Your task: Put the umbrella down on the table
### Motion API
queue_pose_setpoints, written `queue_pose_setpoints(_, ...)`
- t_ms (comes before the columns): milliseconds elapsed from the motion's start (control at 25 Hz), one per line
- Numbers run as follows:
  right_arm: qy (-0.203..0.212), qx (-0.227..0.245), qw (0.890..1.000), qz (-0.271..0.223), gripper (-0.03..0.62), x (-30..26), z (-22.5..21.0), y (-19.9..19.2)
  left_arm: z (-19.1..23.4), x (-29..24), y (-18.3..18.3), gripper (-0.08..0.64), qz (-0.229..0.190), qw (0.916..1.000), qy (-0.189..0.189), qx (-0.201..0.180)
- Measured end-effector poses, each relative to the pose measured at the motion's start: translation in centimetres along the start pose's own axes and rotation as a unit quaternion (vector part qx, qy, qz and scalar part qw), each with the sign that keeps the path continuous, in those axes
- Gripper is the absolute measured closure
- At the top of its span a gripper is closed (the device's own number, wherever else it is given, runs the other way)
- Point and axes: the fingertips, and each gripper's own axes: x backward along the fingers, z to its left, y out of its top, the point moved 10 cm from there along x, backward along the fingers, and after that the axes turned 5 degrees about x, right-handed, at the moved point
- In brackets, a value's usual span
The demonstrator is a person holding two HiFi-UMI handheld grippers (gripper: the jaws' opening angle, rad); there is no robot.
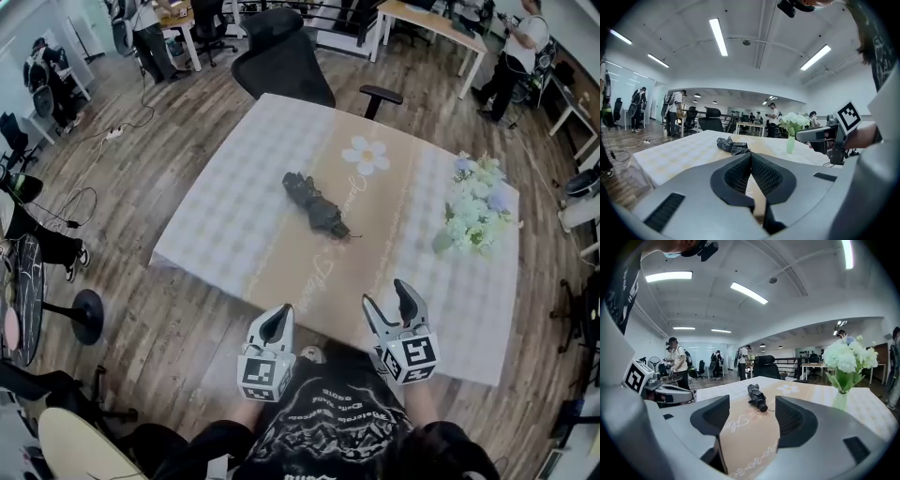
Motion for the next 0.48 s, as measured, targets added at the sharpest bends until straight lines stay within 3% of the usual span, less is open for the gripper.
queue_pose_setpoints(360, -0.01, 0.008, 1.0, 0.027, 0.279, 1.8, 2.5, -1.7, 0.8, 1.8, 0.1, 0.541, -0.016, 0.9998, 0.007, 0.005)
queue_pose_setpoints(480, 0.007, 0.018, 0.999, 0.032, 0.281, 1.8, 3.2, -1.6, 0.9, 2.2, -0.1, 0.541, -0.018, 0.9998, 0.01, 0.007)
